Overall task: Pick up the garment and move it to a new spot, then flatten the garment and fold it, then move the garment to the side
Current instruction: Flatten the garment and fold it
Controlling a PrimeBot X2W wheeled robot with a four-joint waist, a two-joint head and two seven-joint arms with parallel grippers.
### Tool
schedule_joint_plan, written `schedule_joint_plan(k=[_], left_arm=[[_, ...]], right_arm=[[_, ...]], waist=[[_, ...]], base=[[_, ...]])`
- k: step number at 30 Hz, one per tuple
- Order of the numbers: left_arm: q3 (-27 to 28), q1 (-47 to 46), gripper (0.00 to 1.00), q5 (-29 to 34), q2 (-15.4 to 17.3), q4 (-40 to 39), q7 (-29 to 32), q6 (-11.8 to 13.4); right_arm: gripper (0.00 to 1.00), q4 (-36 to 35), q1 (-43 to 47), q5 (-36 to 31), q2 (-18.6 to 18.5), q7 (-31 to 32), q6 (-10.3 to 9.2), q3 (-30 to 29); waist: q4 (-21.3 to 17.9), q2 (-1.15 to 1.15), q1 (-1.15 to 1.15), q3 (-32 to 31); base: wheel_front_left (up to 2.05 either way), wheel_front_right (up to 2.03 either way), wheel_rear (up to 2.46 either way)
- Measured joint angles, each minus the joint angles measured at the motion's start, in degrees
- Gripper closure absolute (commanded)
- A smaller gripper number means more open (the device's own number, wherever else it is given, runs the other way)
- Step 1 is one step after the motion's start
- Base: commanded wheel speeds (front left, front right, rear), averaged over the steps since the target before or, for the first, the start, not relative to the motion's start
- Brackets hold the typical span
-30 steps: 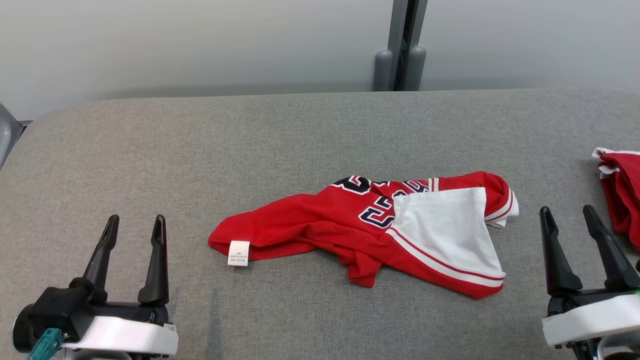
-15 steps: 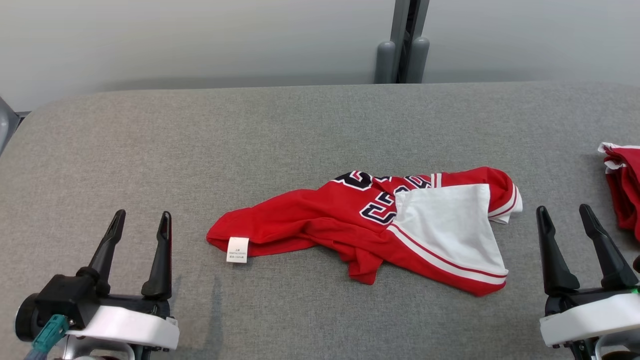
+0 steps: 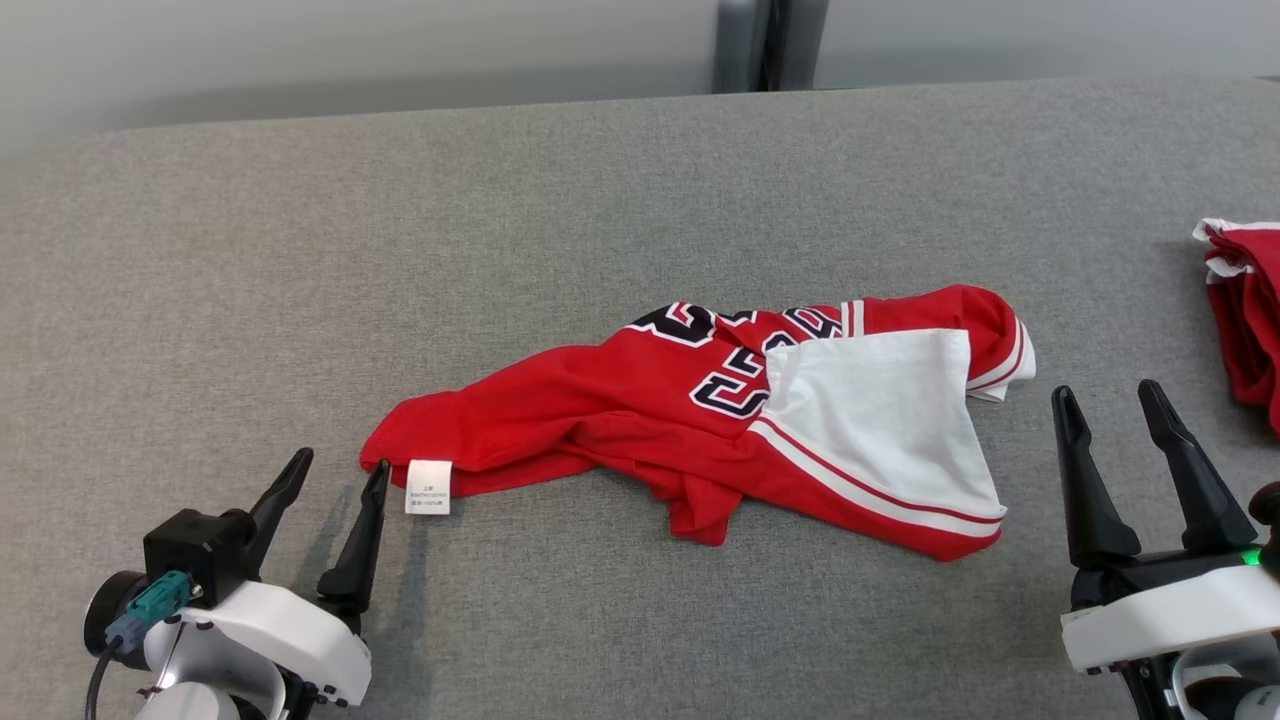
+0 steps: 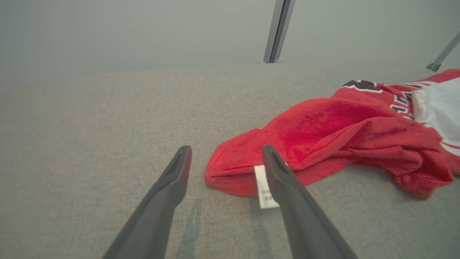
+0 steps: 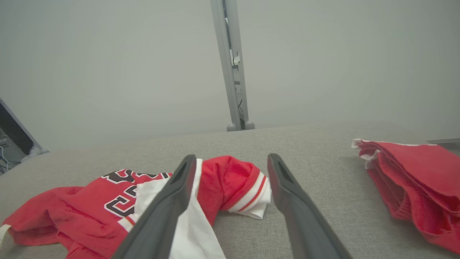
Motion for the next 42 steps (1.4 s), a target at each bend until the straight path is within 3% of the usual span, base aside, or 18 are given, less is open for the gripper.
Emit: schedule_joint_plan(k=[16, 17, 18, 27, 33, 34, 35, 36, 42], left_arm=[[-3.77, -9.00, 0.00, 1.62, 2.46, 13.60, 0.48, -5.23], [-3.96, -9.40, 0.74, 1.62, 2.47, 14.13, 0.46, -5.49], [-3.96, -9.40, 1.00, 1.62, 2.47, 14.13, 0.46, -5.49], [-5.00, -10.65, 1.00, 1.78, 1.88, 15.77, -0.79, -5.76], [-5.61, -11.91, 1.00, 1.75, 1.40, 16.50, -1.74, -6.04], [-5.80, -12.30, 1.00, 1.75, 1.26, 16.61, -1.79, -6.05], [-5.94, -12.55, 1.00, 1.77, 1.04, 16.53, -2.02, -6.05], [-6.12, -12.65, 1.00, 1.78, 0.80, 16.37, -2.36, -6.04], [-6.28, -13.61, 1.00, 2.87, 0.87, 14.02, -4.26, -4.99]], right_arm=[[0.00, 1.05, -2.13, 0.41, 0.23, -0.77, 0.00, 1.34], [0.00, 1.24, -2.13, 0.41, 0.19, -0.71, 0.00, 1.77], [0.00, 1.24, -2.13, 0.41, 0.19, -0.71, 0.00, 1.77], [0.00, 2.98, -5.51, 0.12, -4.14, 0.99, 0.00, 8.40], [0.00, 8.32, -12.03, 2.18, -7.79, 2.15, 0.00, 13.08], [0.11, 9.49, -13.07, 2.64, -8.12, 2.12, 0.00, 13.52], [0.61, 10.57, -14.03, 3.09, -8.54, 2.18, 0.00, 14.02], [1.00, 11.65, -14.78, 3.66, -9.31, 2.90, 0.00, 15.01], [1.00, 12.52, -17.75, 6.59, -10.73, 0.23, 0.00, 14.83]], waist=[[-2.69, 0.00, 0.00, 4.70], [-2.81, 0.00, 0.00, 4.79], [-2.81, 0.00, 0.00, 4.79], [-2.50, 0.00, 0.00, 5.26], [-1.29, 0.00, 0.00, 5.63], [-1.01, 0.00, 0.00, 5.67], [-0.74, 0.00, 0.00, 5.68], [-0.44, 0.00, 0.00, 5.70], [0.93, 0.00, 0.00, 5.88]], base=[[0.00, 0.00, 0.00], [0.00, 0.00, 0.00], [0.00, 0.00, 0.00], [0.00, 0.00, 0.00], [0.00, 0.00, 0.00], [0.00, 0.00, 0.00], [0.00, 0.00, 0.00], [0.00, 0.00, 0.00], [0.00, 0.00, 0.00]])
